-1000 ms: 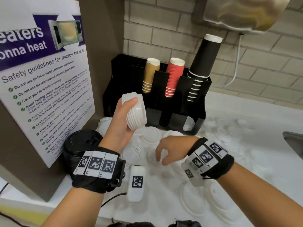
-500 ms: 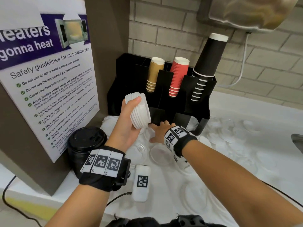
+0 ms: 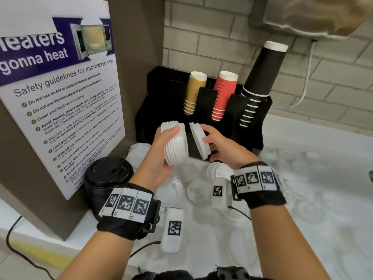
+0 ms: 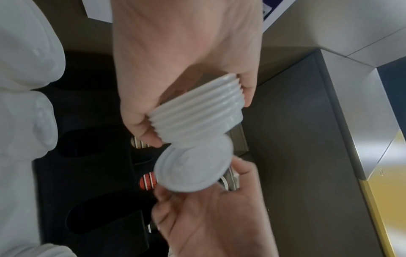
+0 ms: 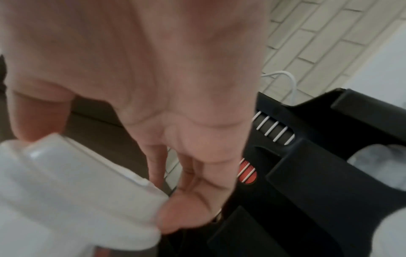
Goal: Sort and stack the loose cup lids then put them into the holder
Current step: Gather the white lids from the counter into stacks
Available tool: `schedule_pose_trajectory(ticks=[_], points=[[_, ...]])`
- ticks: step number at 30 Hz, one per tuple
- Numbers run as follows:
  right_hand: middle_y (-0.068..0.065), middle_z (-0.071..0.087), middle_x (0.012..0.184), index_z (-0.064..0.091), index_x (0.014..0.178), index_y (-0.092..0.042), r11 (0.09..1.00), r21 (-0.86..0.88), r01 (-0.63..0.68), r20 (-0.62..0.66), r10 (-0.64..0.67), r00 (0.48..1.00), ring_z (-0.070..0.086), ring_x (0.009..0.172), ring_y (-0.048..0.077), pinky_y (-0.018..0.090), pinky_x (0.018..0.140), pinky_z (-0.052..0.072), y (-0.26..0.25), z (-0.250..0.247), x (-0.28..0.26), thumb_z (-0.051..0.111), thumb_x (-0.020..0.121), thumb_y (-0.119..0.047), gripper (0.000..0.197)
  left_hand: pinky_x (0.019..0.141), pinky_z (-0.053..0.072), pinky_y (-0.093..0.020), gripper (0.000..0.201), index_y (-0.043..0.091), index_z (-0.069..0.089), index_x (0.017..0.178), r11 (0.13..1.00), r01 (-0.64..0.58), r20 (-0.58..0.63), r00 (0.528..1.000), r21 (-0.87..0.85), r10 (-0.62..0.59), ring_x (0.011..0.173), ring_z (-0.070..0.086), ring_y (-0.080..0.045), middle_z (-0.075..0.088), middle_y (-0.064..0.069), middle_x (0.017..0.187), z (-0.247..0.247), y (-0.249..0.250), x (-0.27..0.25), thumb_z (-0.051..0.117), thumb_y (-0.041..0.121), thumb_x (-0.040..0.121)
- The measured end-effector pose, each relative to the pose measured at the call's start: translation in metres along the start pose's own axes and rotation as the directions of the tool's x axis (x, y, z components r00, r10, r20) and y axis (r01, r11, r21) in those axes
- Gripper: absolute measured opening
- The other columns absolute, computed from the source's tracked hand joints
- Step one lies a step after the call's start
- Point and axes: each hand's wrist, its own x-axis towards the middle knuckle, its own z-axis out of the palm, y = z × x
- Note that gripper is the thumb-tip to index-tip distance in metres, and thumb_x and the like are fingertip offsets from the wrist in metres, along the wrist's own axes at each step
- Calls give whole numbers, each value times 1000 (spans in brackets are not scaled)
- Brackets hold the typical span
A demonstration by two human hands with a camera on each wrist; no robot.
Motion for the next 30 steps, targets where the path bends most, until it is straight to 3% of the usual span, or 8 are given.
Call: schedule_pose_trajectory(ticks=[2,4,11,16,21,25,28,30], points=[[-9,66,97,54,110,-60,989,140,55,-3,-55,998,61,86,11,24,68,48,1,11,-4,51,71,-46,42,66,55,-26,71,15,47,142,999,28,22,999,15,-28,91,69,-14,67,-4,109,1,0,-1,66,37,77],[-8,66,93,55,112,-56,981,173,86,-28,-82,996,61,85,13,25,67,49,-1,20,-6,52,76,-35,41,74,55,-30,70,16,48,141,998,39,25,999,39,-40,103,66,-19,64,-10,120,1,1,-3,65,38,76],[-2,57,103,43,130,-46,984,-3,180,-64,-179,982,60,91,9,25,78,52,-12,32,-25,58,74,-36,58,83,55,-33,67,16,48,141,993,60,78,995,102,-68,116,63,-26,61,-16,132,-1,0,-6,62,40,80],[-1,55,113,38,137,-37,973,-34,230,-88,-232,969,60,98,15,24,78,48,-18,37,-30,64,86,-16,62,101,47,-48,69,16,45,142,994,37,72,996,102,-44,124,57,-34,56,-19,136,-2,2,-6,61,41,80],[-5,54,113,38,135,-41,969,-39,245,-91,-248,965,62,96,10,21,76,48,-21,43,-28,65,78,-28,64,93,51,-46,69,20,46,140,992,26,89,995,121,-37,121,60,-33,57,-17,135,-5,6,-7,64,38,76],[-5,57,116,42,133,-40,973,64,224,-156,-212,965,62,98,6,25,80,52,-27,35,-19,63,84,-36,54,72,54,-31,74,16,47,141,995,-50,49,998,83,46,101,62,-21,60,-10,118,-11,27,-2,65,34,72],[-10,61,106,52,130,-30,984,-117,132,-164,-150,975,61,97,9,19,80,49,-28,27,6,57,93,-32,37,69,54,-31,72,16,48,140,990,-115,18,993,87,113,94,63,-17,61,-4,110,-16,57,2,65,35,73],[-6,63,107,58,126,-20,936,-337,100,-20,-113,993,58,98,9,8,74,44,-28,32,26,58,94,-27,33,72,53,-35,62,19,53,131,985,-132,25,991,115,130,90,64,-16,64,-1,103,-21,74,3,66,37,73]])
